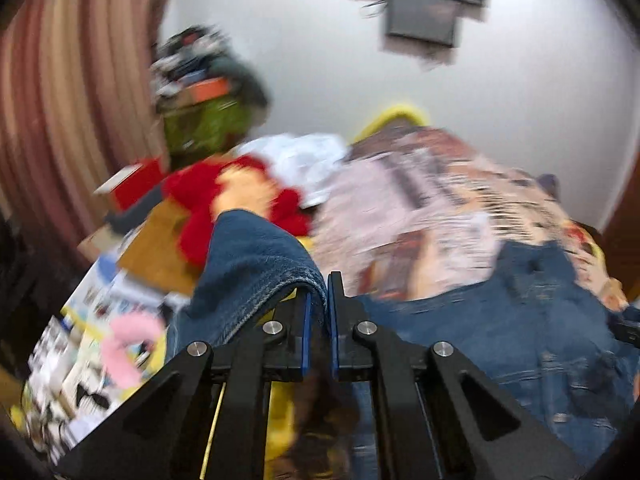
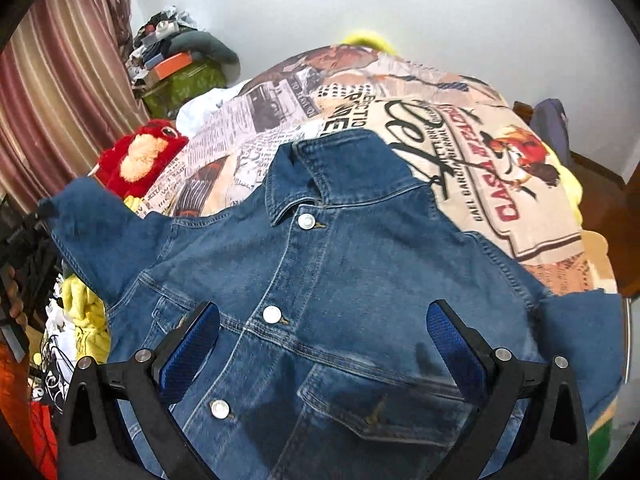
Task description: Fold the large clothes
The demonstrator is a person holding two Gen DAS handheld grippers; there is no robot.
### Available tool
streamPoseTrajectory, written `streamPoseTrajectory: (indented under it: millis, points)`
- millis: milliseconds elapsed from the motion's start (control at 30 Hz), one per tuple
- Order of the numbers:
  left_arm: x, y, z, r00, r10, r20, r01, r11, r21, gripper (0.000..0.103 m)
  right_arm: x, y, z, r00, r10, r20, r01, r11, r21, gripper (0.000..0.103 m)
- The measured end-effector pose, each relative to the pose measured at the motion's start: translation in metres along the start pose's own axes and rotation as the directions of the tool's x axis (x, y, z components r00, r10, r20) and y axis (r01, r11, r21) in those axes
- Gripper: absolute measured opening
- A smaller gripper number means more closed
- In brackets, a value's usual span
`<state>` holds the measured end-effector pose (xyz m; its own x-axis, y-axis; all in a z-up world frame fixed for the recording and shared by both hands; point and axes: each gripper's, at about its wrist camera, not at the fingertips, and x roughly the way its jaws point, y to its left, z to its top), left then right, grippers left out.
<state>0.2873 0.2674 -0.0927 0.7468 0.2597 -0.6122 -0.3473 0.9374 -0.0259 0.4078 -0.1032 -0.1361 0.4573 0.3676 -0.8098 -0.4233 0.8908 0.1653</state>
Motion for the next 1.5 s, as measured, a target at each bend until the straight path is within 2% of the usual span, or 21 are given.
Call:
streamPoseTrajectory:
  millis: [133, 233, 333, 400, 600, 700, 733, 800, 833, 867, 933, 1033, 1100, 1133, 1167, 1233, 1367, 1433, 1500]
  points:
    - [-0.004, -0.059, -0.001, 0.995, -0.103, -0.004, 0.103, 0.99, 0.099, 0.006, -0.017, -0.009, -0.006, 1.0, -0.008, 0.013, 0.008, 1.0, 0.012, 0.103]
    - [0.01, -0.1, -0.014, 0.98, -0.188, -0.07, 0.197, 0.971, 0.137, 0.006, -0.028, -0.015, -0.013, 1.0, -0.019, 0.021, 0.018, 1.0, 0.016, 0.103]
    - [0.028, -0.14, -0.036, 0.947, -0.272, -0.172, 0.298, 0.943, 0.151, 0.005, -0.036, -0.021, -0.021, 0.999, -0.032, 0.021, 0.032, 0.999, 0.013, 0.103]
    - [0.039, -0.168, -0.057, 0.908, -0.325, -0.264, 0.373, 0.914, 0.158, 0.005, -0.04, -0.024, -0.026, 0.999, -0.04, 0.019, 0.04, 0.999, 0.013, 0.103]
    - [0.059, -0.209, -0.112, 0.852, -0.31, -0.423, 0.42, 0.886, 0.196, 0.006, -0.046, -0.032, -0.039, 0.999, -0.054, 0.005, 0.053, 0.999, 0.011, 0.103]
    - [0.063, -0.207, -0.124, 0.839, -0.311, -0.445, 0.422, 0.89, 0.173, 0.007, -0.043, -0.031, -0.044, 0.998, -0.055, -0.009, 0.055, 0.998, 0.006, 0.103]
    - [0.061, -0.204, -0.125, 0.838, -0.314, -0.447, 0.424, 0.89, 0.17, 0.011, -0.041, -0.03, -0.045, 0.998, -0.054, -0.014, 0.054, 0.999, 0.003, 0.103]
    - [0.056, -0.197, -0.126, 0.824, -0.331, -0.46, 0.44, 0.885, 0.152, 0.025, -0.036, -0.028, -0.046, 0.998, -0.053, -0.024, 0.053, 0.999, -0.002, 0.103]
    - [0.052, -0.192, -0.124, 0.818, -0.34, -0.465, 0.447, 0.884, 0.139, 0.04, -0.033, -0.027, -0.047, 0.998, -0.052, -0.031, 0.052, 0.999, -0.005, 0.103]
    - [0.047, -0.187, -0.123, 0.82, -0.343, -0.458, 0.444, 0.886, 0.131, 0.053, -0.029, -0.026, -0.047, 0.998, -0.05, -0.037, 0.049, 0.999, -0.006, 0.103]
    - [0.036, -0.175, -0.116, 0.834, -0.353, -0.425, 0.437, 0.892, 0.117, 0.058, -0.022, -0.023, -0.046, 0.998, -0.043, -0.051, 0.043, 0.999, -0.006, 0.103]
    - [0.024, -0.148, -0.1, 0.867, -0.337, -0.368, 0.394, 0.915, 0.09, 0.068, -0.013, -0.016, -0.044, 0.997, -0.032, -0.066, 0.031, 0.999, -0.011, 0.103]
    - [0.019, -0.119, -0.089, 0.895, -0.318, -0.314, 0.349, 0.936, 0.047, 0.08, -0.007, -0.012, -0.042, 0.997, -0.027, -0.071, 0.026, 1.0, -0.018, 0.103]
    - [0.019, -0.107, -0.086, 0.906, -0.305, -0.295, 0.328, 0.944, 0.031, 0.09, -0.004, -0.008, -0.041, 0.997, -0.023, -0.072, 0.021, 1.0, -0.023, 0.103]
    - [0.022, -0.09, -0.082, 0.923, -0.273, -0.272, 0.286, 0.958, 0.007, 0.092, -0.003, -0.006, -0.04, 0.997, -0.02, -0.074, 0.018, 1.0, -0.025, 0.103]
    - [0.031, -0.064, -0.081, 0.934, -0.235, -0.269, 0.232, 0.972, -0.044, 0.092, 0.002, -0.002, -0.038, 0.997, -0.013, -0.078, 0.011, 1.0, -0.027, 0.103]
    - [0.068, -0.013, -0.091, 0.912, -0.215, -0.349, 0.158, 0.97, -0.186, 0.092, 0.01, 0.004, -0.035, 0.996, 0.002, -0.088, -0.005, 1.0, -0.026, 0.103]
    - [0.086, 0.006, -0.105, 0.895, -0.225, -0.386, 0.125, 0.956, -0.267, 0.092, 0.013, 0.006, -0.035, 0.996, 0.003, -0.095, -0.006, 1.0, -0.031, 0.103]
    - [0.105, 0.023, -0.122, 0.856, -0.285, -0.432, 0.118, 0.92, -0.375, 0.092, 0.016, 0.006, -0.034, 0.995, -0.001, -0.101, -0.003, 0.999, -0.035, 0.103]
